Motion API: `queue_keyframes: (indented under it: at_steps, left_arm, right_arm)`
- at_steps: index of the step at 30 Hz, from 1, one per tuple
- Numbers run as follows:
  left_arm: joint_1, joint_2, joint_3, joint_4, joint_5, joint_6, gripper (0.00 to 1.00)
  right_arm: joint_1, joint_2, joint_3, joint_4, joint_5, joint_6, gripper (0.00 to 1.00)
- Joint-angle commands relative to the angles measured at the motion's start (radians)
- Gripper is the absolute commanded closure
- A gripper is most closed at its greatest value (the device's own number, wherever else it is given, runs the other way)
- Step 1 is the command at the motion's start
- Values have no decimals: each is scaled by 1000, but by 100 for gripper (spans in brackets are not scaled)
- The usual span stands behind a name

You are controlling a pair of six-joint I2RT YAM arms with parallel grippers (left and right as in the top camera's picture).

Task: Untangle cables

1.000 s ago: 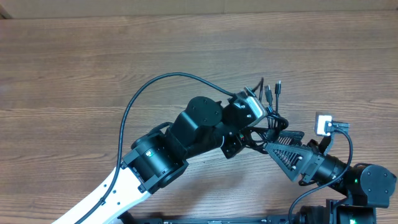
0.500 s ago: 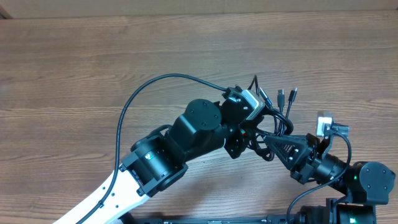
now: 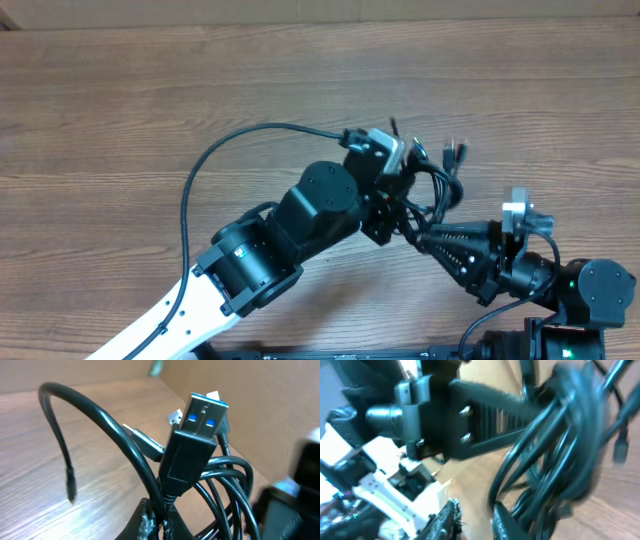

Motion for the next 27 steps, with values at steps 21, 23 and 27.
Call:
queue_keyframes:
  at_steps: [21,23,27]
  left_arm:
    - [9,-23,11,14,-142,42,96]
    - [9,-23,11,3,-141,85,96]
    - [11,-24,11,-14,-141,125,96]
  right_arm:
    - [4,-10,10,1,105,220,0]
    - [4,-10,10,-9,120,219,0]
    - [4,-10,10,-80,177,203,0]
